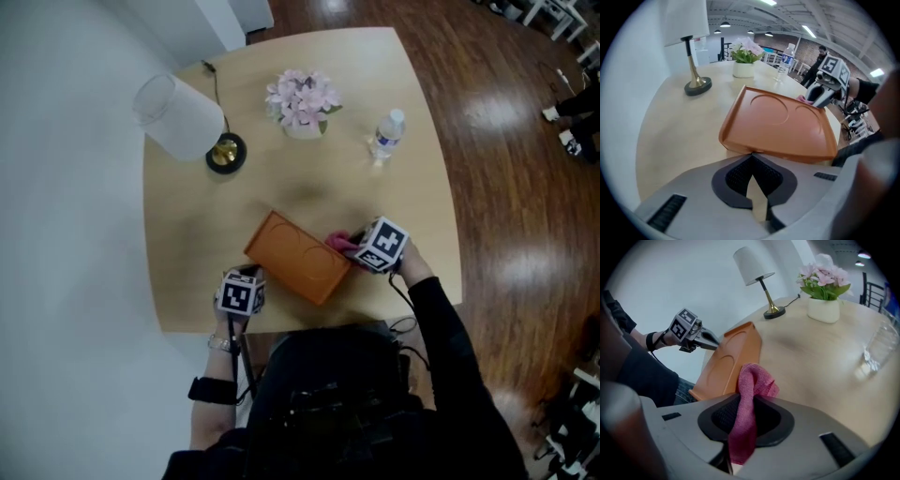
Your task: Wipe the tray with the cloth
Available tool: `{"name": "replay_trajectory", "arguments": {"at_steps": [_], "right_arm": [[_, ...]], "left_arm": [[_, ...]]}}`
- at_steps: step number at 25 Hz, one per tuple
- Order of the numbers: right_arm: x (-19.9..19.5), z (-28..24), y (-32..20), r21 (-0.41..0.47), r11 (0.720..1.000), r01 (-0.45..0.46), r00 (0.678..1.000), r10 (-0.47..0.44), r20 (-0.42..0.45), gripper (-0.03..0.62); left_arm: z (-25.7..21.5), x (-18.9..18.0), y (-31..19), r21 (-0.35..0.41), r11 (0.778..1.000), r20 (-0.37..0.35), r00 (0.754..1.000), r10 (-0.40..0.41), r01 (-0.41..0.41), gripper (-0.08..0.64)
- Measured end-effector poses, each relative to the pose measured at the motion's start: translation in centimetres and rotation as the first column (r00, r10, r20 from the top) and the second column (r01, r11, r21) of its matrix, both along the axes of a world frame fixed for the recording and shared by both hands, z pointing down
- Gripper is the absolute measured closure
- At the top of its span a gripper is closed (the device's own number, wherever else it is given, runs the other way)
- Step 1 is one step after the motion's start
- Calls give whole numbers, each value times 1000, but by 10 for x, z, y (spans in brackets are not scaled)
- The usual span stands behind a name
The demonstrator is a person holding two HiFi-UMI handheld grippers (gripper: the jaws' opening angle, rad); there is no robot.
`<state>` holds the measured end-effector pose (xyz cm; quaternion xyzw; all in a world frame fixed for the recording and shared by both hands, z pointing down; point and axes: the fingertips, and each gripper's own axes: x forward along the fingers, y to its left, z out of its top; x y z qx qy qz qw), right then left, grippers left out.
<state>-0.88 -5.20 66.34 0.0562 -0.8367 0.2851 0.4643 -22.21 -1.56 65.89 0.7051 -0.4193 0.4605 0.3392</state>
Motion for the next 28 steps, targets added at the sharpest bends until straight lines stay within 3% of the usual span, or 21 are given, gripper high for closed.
{"name": "replay_trajectory", "arguments": {"at_steps": [6,11,15,17,21,25,28], "right_arm": [[3,-4,82,-53,990,-133,991,134,17,506],[5,0,96,-55,948,-314,948,316,30,505],[12,1,93,-40,923,-382,923,383,24,505],[21,-3,85,-15,899,-439,898,439,23,505],[43,-17,48,41,816,-577,816,575,58,503],[53,-23,-4,102,768,-632,775,627,81,500],[52,-24,-44,156,774,-613,790,607,90,500]], "left_arm": [[-2,48,-36,32,979,-15,980,200,-199,558],[0,68,-49,45,968,9,969,248,-248,558],[-7,62,-48,50,964,22,965,261,-262,558],[-23,63,-49,93,959,15,964,266,-267,558],[-59,105,-54,171,931,-97,935,341,-322,558],[-46,141,-53,128,899,-73,900,429,-419,558],[-24,147,-41,37,877,-27,876,481,-480,558]]}}
